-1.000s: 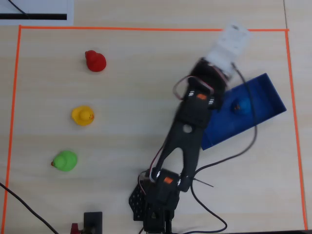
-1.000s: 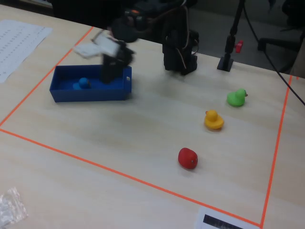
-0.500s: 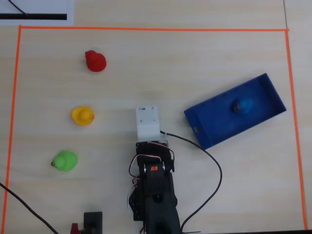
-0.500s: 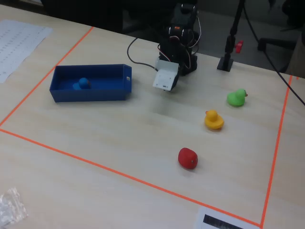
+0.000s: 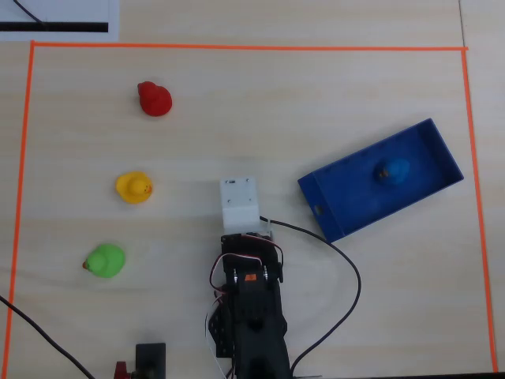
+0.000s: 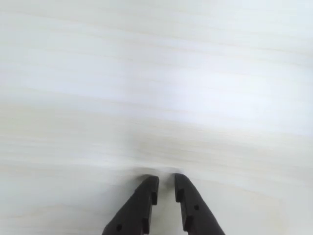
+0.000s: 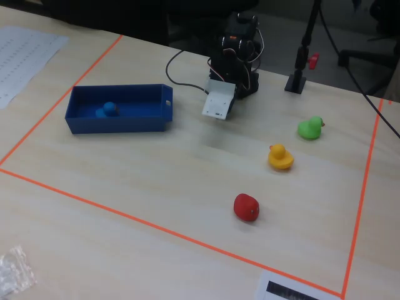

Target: Grasp blue duck and put it into box.

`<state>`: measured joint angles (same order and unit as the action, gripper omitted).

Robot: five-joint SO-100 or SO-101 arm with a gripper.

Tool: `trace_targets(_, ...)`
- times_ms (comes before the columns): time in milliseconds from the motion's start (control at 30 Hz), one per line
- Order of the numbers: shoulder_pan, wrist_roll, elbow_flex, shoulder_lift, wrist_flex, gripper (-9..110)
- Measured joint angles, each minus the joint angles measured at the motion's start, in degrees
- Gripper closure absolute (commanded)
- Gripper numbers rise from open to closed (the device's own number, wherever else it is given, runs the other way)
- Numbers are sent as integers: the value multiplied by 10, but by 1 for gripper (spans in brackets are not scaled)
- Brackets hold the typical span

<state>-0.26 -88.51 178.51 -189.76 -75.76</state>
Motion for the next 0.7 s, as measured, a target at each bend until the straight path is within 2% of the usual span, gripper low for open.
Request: trace_targets(700, 13, 0, 0, 0, 0, 96)
